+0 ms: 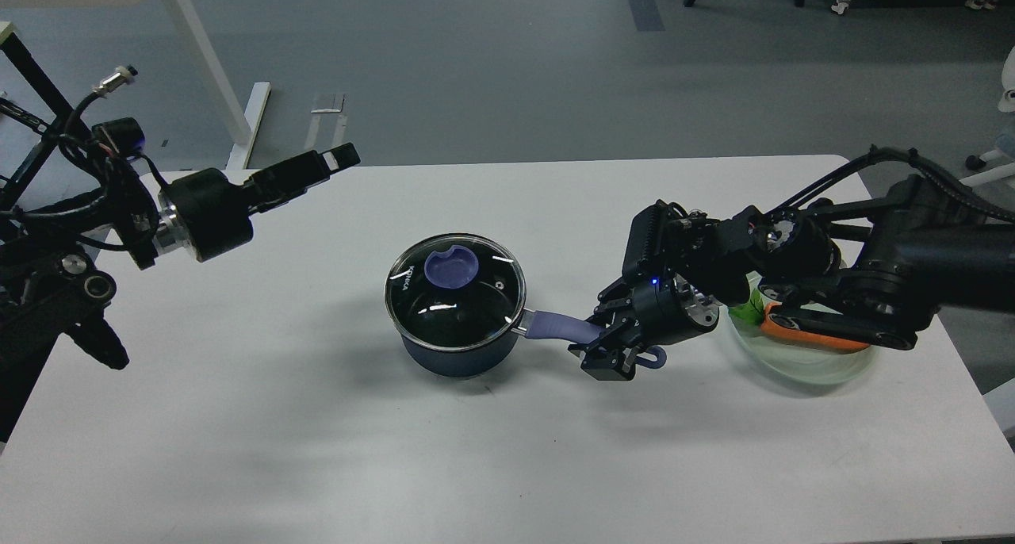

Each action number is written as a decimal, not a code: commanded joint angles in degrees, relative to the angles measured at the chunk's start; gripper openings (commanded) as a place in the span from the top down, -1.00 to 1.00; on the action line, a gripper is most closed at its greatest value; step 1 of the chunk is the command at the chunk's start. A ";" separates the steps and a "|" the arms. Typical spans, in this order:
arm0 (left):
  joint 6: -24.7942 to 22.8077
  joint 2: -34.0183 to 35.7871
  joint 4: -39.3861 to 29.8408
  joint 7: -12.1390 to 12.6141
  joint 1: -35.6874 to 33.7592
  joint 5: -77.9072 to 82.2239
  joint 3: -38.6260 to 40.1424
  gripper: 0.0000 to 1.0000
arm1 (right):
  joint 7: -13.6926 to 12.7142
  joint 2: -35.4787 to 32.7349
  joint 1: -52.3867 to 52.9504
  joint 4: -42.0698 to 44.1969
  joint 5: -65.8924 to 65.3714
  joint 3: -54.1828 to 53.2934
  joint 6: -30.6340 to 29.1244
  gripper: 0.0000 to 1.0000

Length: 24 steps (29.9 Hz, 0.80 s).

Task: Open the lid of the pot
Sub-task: 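Reach the left gripper over the pot and grasp the purple lid knob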

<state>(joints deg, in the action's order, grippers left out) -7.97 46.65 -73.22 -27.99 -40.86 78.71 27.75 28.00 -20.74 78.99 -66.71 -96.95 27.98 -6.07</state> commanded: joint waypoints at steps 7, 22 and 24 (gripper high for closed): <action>11.92 -6.56 0.00 -0.01 -8.53 30.44 -13.14 -0.98 | 0.00 0.53 0.02 -0.09 0.10 0.06 -0.08 0.43; 15.70 -16.23 12.57 -0.01 -11.26 34.05 -21.16 -0.98 | 0.00 1.14 0.11 0.00 0.10 0.06 -0.17 0.43; 15.79 -16.23 12.57 -0.01 -11.09 33.88 -21.95 -0.98 | 0.00 1.14 0.20 0.00 0.10 0.06 -0.17 0.43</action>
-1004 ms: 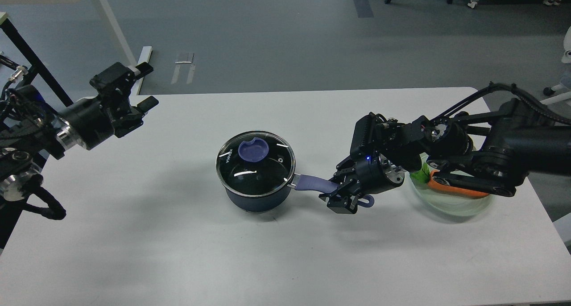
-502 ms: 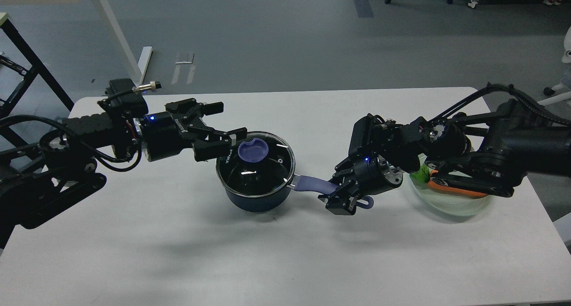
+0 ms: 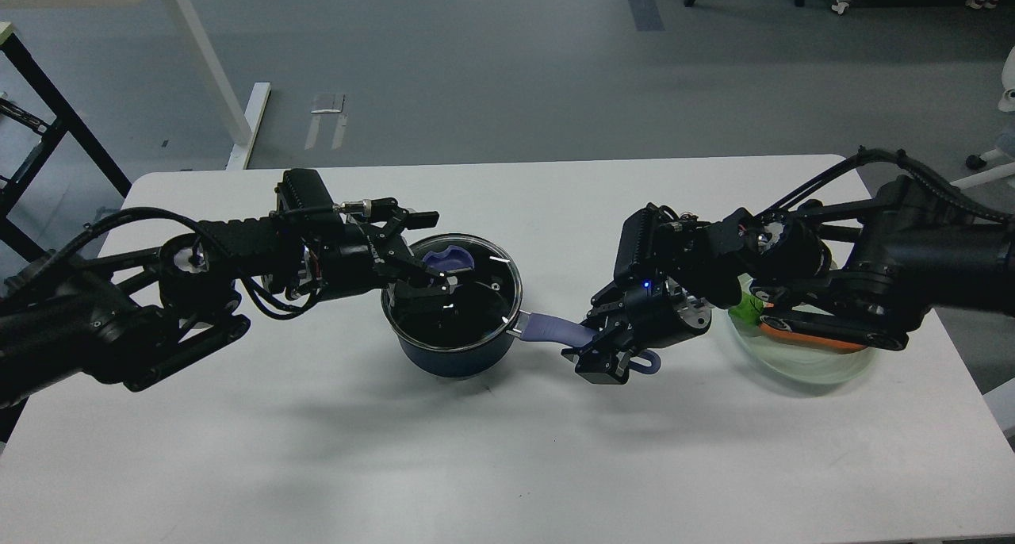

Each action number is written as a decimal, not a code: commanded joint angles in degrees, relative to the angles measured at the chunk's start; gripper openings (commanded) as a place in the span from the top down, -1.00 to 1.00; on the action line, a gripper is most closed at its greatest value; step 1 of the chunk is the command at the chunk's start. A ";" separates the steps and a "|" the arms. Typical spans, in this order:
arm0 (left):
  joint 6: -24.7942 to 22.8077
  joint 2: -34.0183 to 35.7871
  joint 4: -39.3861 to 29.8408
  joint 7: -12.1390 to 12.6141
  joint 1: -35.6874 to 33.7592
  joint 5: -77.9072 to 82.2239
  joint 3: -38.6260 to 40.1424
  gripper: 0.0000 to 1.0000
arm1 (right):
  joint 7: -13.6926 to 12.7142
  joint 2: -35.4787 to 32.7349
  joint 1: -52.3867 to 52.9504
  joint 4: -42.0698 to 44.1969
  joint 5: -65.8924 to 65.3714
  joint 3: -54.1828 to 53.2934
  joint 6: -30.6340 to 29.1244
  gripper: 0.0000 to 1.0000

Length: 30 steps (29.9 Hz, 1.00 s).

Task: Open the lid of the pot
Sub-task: 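Reach the left gripper over the pot and grasp the purple lid knob, then lift the glass lid off the pot and lower it beside the pot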

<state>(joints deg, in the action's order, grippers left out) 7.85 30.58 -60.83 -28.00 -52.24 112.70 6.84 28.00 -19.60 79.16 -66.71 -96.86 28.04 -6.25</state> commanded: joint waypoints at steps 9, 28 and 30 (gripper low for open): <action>0.50 -0.17 0.80 0.00 1.26 -0.29 -1.30 -0.98 | 0.00 0.53 0.03 0.00 0.00 0.00 0.01 0.42; 3.05 0.45 0.62 0.00 2.14 -0.46 -1.22 0.53 | 0.00 0.53 0.03 0.00 0.09 0.00 0.01 0.42; 3.05 0.80 0.19 0.00 1.97 -0.46 -1.22 0.56 | 0.00 0.53 0.03 0.08 0.09 0.00 0.01 0.42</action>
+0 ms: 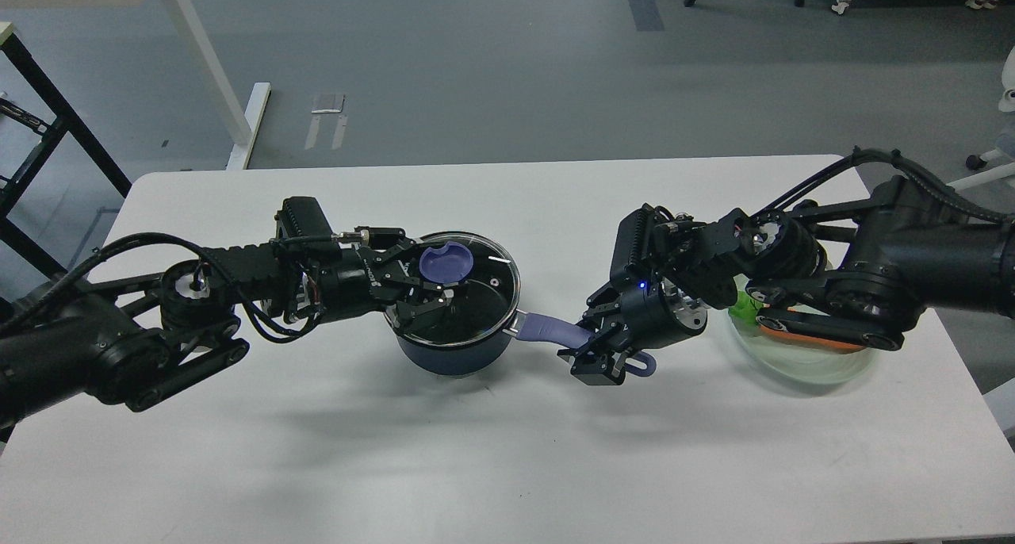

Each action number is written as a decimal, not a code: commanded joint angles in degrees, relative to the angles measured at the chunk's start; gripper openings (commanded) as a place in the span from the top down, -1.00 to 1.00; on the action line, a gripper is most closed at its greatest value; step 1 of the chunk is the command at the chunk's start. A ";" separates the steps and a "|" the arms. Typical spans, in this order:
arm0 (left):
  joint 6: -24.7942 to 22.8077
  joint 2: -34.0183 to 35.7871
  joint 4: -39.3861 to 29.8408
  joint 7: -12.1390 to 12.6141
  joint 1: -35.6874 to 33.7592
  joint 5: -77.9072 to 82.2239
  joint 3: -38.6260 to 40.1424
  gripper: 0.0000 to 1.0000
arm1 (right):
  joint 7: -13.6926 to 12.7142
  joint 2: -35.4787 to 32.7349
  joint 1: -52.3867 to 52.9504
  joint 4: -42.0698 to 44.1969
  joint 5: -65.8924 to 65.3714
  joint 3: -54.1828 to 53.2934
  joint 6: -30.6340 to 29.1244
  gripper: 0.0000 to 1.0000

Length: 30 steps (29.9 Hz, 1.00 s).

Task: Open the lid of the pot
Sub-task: 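Lift the glass lid off the pot and lower it beside the pot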

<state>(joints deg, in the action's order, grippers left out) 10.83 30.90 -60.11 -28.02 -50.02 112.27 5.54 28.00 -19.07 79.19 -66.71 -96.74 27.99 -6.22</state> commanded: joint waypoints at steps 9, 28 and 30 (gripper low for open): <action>0.15 6.45 -3.96 0.02 -3.15 -1.61 0.26 0.54 | 0.00 -0.09 0.00 0.00 -0.03 0.05 -0.02 0.42; 14.92 23.33 0.69 0.02 9.58 -8.11 -3.60 0.48 | 0.00 -0.01 0.00 0.09 -0.03 0.05 -0.02 0.42; 16.06 22.90 2.71 0.02 11.16 -8.99 -3.69 0.47 | 0.00 -0.01 0.00 0.18 -0.03 0.05 -0.02 0.42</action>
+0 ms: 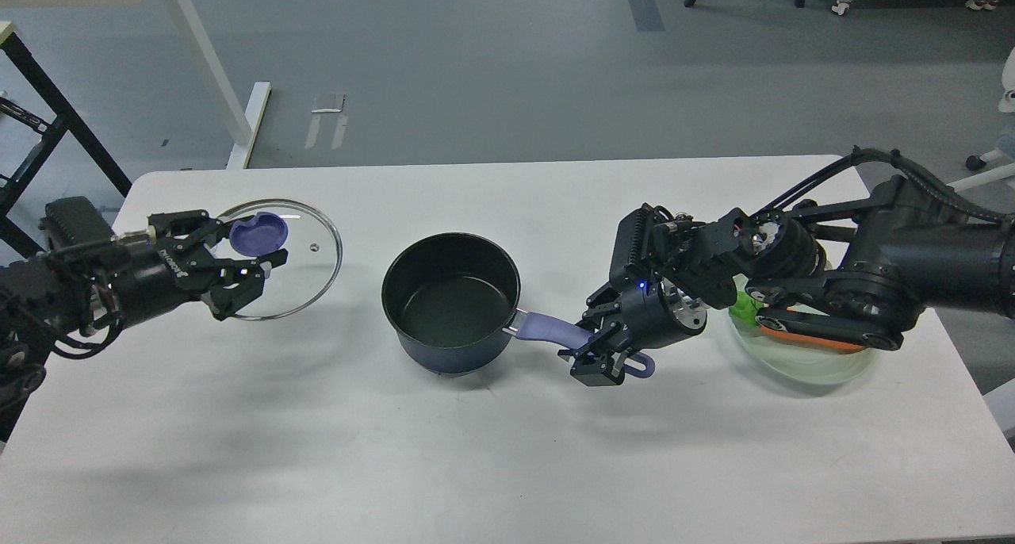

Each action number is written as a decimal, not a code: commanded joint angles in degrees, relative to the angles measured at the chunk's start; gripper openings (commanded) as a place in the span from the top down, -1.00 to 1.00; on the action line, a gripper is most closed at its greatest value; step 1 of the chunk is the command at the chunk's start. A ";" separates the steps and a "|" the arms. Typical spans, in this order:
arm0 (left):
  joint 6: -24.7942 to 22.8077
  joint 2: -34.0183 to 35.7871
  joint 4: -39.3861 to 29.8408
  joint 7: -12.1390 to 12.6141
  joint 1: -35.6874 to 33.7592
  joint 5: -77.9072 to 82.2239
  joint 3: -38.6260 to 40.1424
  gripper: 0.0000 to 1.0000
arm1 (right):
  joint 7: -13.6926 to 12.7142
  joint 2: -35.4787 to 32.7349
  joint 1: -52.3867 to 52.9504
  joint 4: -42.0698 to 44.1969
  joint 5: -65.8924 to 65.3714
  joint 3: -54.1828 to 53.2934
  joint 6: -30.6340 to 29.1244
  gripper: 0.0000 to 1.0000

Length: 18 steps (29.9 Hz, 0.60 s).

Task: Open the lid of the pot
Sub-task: 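Lift the glass lid off the pot and lower it beside the pot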

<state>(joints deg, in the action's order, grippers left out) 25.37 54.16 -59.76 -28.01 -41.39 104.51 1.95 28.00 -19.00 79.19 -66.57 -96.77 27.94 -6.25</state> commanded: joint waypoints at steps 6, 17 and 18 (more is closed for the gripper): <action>2.63 -0.81 6.15 0.01 6.31 -1.59 -0.11 0.40 | 0.00 -0.08 0.00 0.04 0.00 0.09 0.01 0.42; 2.63 -4.24 9.40 0.01 9.48 -1.59 -0.11 0.06 | 0.00 -0.08 0.09 0.04 0.00 0.09 0.01 0.42; 2.63 -4.24 9.40 0.01 9.48 -1.59 -0.11 0.01 | 0.00 -0.08 0.00 -0.05 0.00 0.09 0.01 0.42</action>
<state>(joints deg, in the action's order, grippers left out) 28.06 50.20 -50.56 -28.00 -32.16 102.89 1.84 28.00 -19.08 79.19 -66.58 -96.77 28.04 -6.25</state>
